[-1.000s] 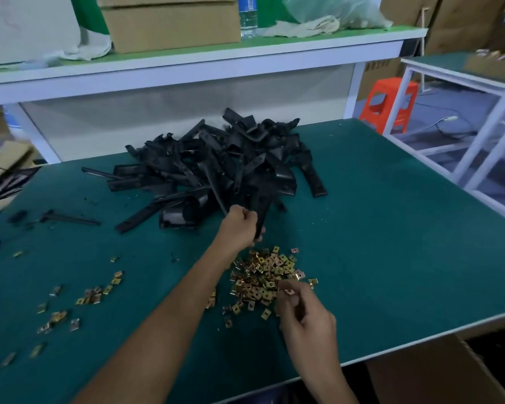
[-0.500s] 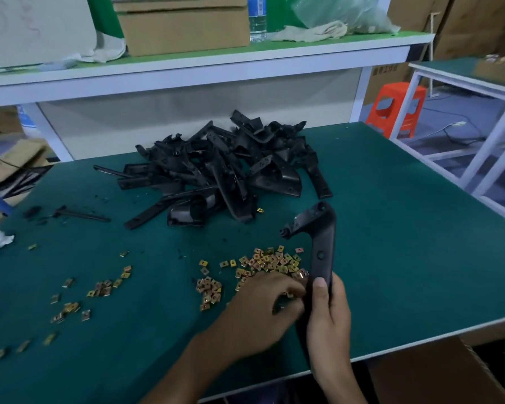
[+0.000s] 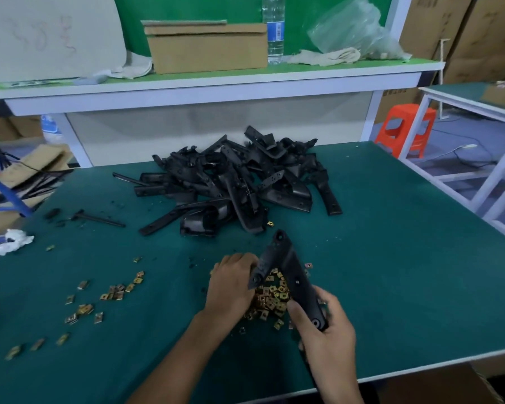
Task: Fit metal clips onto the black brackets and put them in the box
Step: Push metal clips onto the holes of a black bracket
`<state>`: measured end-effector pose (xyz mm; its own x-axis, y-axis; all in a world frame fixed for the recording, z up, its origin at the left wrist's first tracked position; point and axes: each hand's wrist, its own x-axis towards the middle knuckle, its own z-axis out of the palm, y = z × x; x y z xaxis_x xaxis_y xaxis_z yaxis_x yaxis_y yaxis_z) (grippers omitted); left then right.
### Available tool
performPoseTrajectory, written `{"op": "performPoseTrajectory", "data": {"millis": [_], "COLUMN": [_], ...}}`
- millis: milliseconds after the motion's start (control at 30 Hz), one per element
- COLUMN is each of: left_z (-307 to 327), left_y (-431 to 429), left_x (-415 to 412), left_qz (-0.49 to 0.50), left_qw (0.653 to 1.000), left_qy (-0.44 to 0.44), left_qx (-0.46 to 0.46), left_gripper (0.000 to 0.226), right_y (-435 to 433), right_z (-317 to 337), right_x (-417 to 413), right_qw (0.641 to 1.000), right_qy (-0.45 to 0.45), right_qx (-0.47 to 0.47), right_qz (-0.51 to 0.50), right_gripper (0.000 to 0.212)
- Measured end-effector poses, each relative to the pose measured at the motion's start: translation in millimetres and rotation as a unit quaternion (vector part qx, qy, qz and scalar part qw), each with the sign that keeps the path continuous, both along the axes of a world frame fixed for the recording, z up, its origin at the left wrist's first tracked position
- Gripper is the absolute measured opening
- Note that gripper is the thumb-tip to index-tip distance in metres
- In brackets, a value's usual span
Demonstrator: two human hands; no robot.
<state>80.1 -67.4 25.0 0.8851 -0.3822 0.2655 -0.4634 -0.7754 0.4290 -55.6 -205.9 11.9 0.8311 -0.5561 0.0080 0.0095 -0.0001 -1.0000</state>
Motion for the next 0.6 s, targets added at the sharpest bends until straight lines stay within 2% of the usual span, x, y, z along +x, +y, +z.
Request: {"op": "performPoseTrajectory", "data": {"millis": [100, 233, 400, 600], "left_z": [3.7, 7.2, 17.0, 28.2], "left_y": [20.0, 45.8, 69.5, 79.9], "left_x": [-5.4, -18.5, -35.6, -56.7], "left_qz": [0.01, 0.058, 0.099, 0.101], "left_qw": [0.994, 0.957, 0.923, 0.836], "left_qy": [0.008, 0.1, 0.143, 0.241], "left_qx": [-0.106, -0.265, -0.344, -0.483], "left_gripper": [0.006, 0.008, 0.015, 0.019], "right_y": [1.0, 6.4, 25.2, 23.4], "right_z": [3.8, 6.9, 7.7, 3.6], "right_x": [-0.4, 4.3, 11.0, 9.6], "right_qw": [0.999, 0.999, 0.996, 0.995], "right_qy": [0.007, 0.017, 0.019, 0.015], "right_qx": [-0.019, 0.008, -0.017, -0.034], "right_qz": [0.025, 0.047, 0.082, 0.093], "right_gripper": [0.04, 0.037, 0.032, 0.032]}}
